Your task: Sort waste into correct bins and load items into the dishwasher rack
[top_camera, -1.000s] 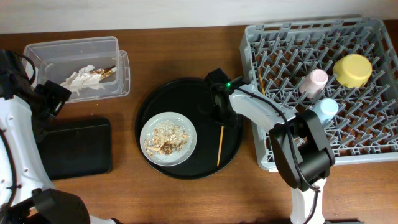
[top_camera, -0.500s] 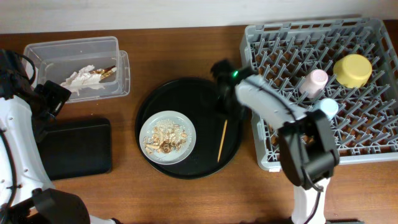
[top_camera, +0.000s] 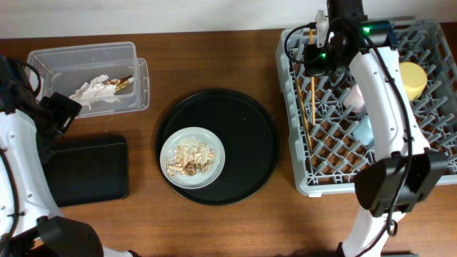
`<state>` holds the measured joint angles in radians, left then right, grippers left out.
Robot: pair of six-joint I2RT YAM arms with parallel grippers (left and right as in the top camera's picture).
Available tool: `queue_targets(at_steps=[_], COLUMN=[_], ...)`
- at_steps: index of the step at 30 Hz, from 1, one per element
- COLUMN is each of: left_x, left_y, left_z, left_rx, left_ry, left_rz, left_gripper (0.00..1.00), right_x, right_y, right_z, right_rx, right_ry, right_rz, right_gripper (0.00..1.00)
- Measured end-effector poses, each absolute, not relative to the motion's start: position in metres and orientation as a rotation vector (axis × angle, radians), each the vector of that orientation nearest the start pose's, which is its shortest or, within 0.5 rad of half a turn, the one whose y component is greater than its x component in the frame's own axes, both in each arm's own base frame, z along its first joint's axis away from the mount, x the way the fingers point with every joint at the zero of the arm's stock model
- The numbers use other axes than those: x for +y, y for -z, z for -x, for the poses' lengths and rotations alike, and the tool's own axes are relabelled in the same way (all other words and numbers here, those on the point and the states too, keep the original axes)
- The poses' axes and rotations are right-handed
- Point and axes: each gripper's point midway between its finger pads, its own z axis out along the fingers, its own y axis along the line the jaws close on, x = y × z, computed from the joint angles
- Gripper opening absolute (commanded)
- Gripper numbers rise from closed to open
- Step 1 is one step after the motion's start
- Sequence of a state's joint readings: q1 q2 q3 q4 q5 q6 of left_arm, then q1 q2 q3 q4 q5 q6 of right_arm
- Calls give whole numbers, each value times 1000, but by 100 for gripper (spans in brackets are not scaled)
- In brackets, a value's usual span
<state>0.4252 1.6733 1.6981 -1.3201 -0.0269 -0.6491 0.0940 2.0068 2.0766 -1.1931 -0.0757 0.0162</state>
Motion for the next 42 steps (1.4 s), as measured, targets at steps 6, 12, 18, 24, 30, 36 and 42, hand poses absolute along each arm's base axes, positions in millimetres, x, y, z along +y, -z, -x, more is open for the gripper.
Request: queue_targets(at_steps=[6, 12, 18, 24, 30, 36, 42], left_x=[152, 152, 152, 152, 152, 152, 152], left_y=[-206, -206, -206, -206, -206, -206, -206], left_z=[-324, -324, -324, -324, -324, -324, -324], left_rx=[2459, 2459, 2459, 2459, 2458, 2459, 2459], left_ry=[6, 6, 6, 6, 6, 6, 6], left_rz=[1470, 1470, 1470, 1470, 1470, 1470, 1470], left_gripper=[99, 99, 99, 99, 99, 99, 99], right_x=[59, 59, 58, 57, 18, -76, -147], right_y=[-165, -145, -140, -153, -248, -335, -338], right_z=[-485, -487, -469, -443, -430, -398, -376], right_rx=[2770, 2813, 2892, 2991, 2854, 2585, 2524], right_ry=[-127, -126, -139, -160, -169, -86, 3], right_rz=[167, 163, 112, 38, -192, -477, -705], right_gripper=[6, 28, 38, 98, 98, 98, 98])
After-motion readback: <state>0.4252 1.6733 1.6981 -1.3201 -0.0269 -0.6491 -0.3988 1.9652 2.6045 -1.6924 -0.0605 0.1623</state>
